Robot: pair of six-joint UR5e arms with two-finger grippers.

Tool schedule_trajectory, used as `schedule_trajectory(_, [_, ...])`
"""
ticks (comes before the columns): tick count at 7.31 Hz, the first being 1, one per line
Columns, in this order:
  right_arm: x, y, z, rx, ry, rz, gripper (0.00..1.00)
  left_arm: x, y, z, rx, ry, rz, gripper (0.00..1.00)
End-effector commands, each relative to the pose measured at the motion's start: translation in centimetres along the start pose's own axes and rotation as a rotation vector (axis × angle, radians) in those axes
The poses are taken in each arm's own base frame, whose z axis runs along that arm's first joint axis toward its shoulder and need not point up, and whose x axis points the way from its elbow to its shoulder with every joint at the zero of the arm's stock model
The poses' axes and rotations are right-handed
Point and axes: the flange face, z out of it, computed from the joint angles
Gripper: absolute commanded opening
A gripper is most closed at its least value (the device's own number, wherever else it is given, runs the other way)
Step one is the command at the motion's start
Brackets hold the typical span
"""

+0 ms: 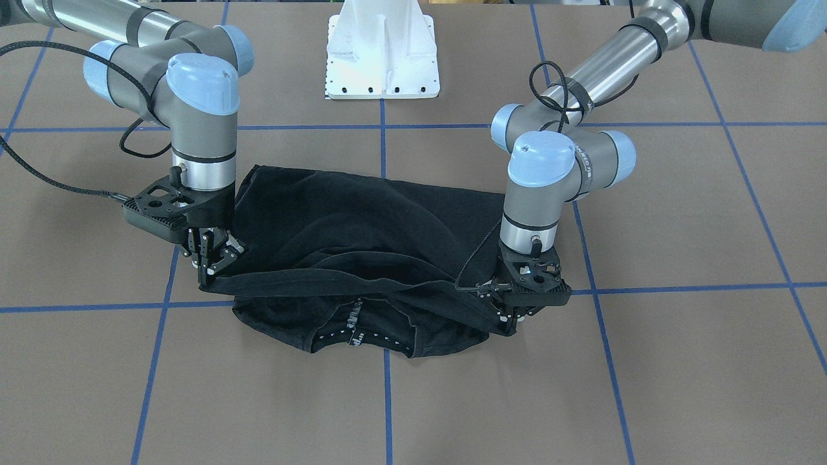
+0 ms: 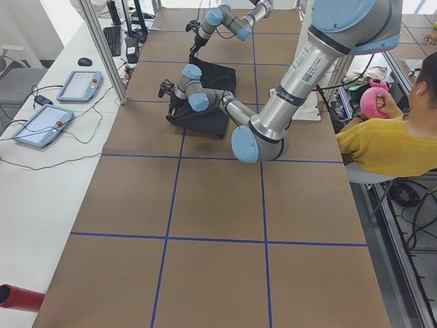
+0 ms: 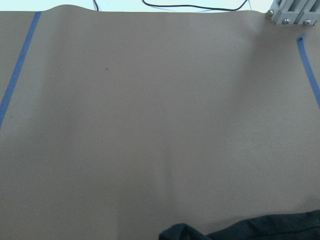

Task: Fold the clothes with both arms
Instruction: 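Lay the hem down near the collar and open both grippers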

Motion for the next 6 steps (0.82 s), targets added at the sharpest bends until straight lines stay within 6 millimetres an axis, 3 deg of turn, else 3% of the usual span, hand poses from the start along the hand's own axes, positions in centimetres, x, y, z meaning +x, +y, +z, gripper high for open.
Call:
schedule_trajectory(1, [0.4,-0.8,0.2,0.0,0.005,-0.008,0.0,-0.9,-1.5,-0.4,0.019,0.005,0.069,0.0])
schedule_trajectory(2, [0.5,-1.0,0.2,-0.008,0.007,-0.011,0.0,-1.3,-2.7,-1.0,0.031,0.011,0.074,0.0])
schedule_trajectory(4, [1.1,-0.7,1.8,-0.011,0.04,-0.023,0.0,-1.3,-2.8,-0.9,0.03,0.007,0.1,0.0])
schedule_trajectory(6, [1.1,-0.9,2.1,-0.009,0.033,-0.03,0.0,-1.7,-2.6,-0.1,0.019,-0.008,0.101,0.0])
